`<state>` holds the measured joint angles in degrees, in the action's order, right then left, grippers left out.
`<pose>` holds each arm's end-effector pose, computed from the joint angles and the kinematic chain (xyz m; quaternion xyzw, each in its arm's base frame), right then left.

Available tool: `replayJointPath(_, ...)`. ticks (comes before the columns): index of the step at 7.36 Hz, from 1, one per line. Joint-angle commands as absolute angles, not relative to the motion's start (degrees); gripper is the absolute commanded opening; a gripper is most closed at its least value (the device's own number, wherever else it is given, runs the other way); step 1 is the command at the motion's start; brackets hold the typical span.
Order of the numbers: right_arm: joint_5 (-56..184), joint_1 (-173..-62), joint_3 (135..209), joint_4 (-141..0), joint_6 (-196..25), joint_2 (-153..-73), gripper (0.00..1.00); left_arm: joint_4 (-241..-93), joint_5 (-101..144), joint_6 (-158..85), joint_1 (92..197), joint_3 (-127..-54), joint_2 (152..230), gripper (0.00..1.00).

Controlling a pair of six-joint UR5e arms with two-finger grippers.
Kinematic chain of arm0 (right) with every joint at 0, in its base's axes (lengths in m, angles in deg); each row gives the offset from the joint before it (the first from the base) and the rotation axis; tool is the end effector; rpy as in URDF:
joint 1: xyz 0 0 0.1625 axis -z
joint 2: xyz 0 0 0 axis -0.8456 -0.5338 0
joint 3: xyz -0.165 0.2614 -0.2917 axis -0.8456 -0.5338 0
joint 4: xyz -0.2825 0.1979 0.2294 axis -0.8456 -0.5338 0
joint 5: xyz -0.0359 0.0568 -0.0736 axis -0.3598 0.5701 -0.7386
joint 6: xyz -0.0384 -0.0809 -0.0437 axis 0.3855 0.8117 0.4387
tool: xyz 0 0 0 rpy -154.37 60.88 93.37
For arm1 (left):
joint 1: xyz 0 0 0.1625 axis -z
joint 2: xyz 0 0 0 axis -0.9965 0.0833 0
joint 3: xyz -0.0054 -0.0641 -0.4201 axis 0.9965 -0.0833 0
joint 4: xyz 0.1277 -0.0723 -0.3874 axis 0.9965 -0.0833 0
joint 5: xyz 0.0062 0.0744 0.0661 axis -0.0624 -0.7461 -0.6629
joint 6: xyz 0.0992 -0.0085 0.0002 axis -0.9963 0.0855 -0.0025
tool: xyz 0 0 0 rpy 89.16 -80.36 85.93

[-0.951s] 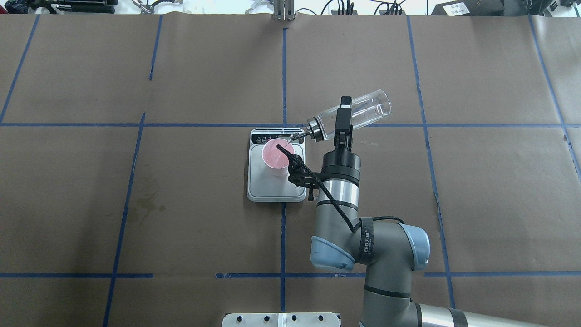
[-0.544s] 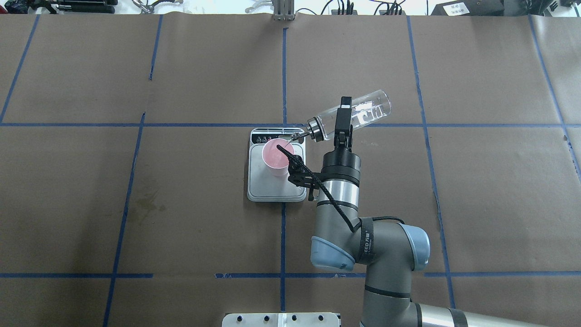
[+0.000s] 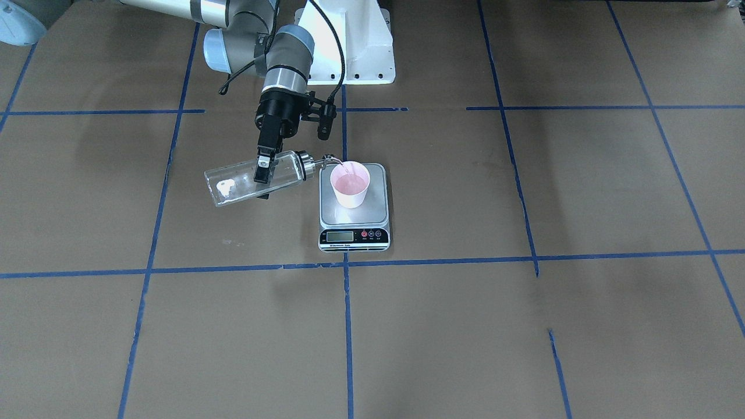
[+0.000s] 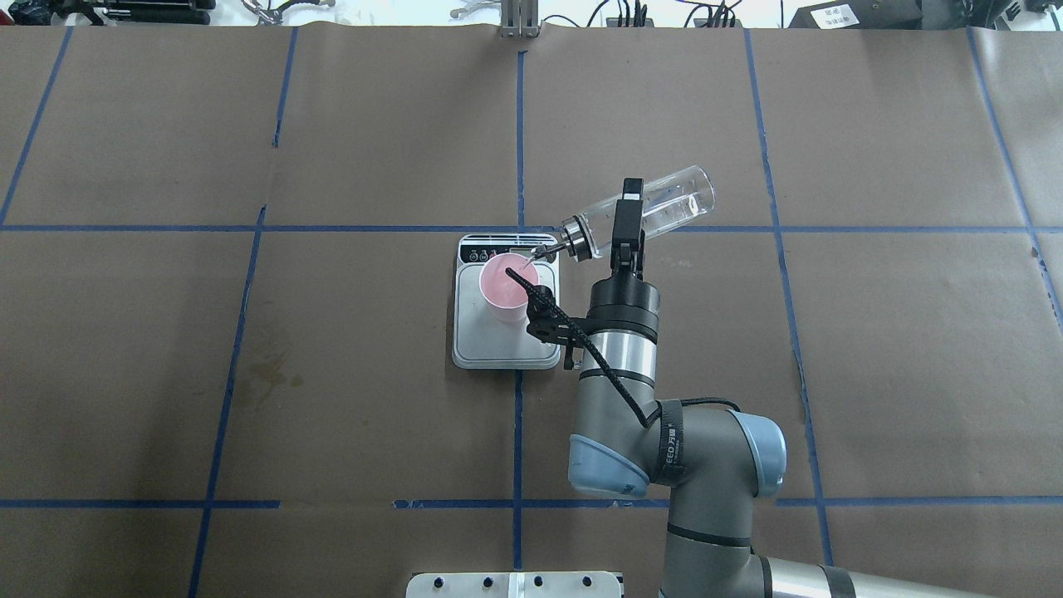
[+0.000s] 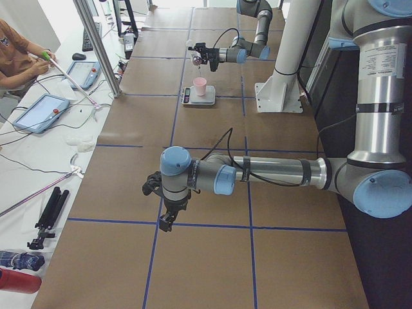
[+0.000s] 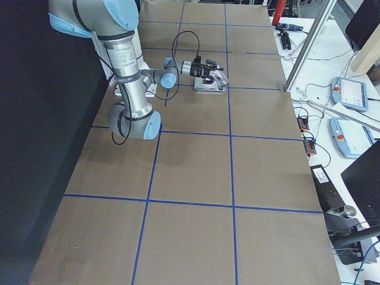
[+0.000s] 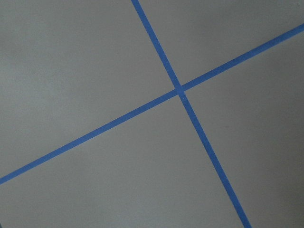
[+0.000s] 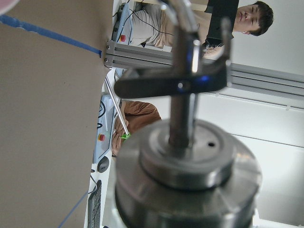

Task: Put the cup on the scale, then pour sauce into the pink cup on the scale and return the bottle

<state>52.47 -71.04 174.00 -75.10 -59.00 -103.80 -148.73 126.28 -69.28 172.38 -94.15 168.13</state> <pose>-0.5505 -0.3673 0.2581 0.5594 0.3340 -0.3285 0.6839 -0.0502 -0.4833 0.6406 0.1194 0.2986 0.1976 0.9260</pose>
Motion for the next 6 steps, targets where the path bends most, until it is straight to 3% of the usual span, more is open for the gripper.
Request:
replayJointPath(1, 52.29, -70.84, 173.97, -75.06, -59.16, -103.8, 0.0, -148.7, 126.29, -69.26, 172.41, -94.26, 168.13, 1.0)
replayJointPath(6, 52.29, -70.22, 174.05, -74.45, -61.95, -103.8, 0.0, -148.7, 126.29, -69.26, 172.41, -94.26, 168.13, 1.0)
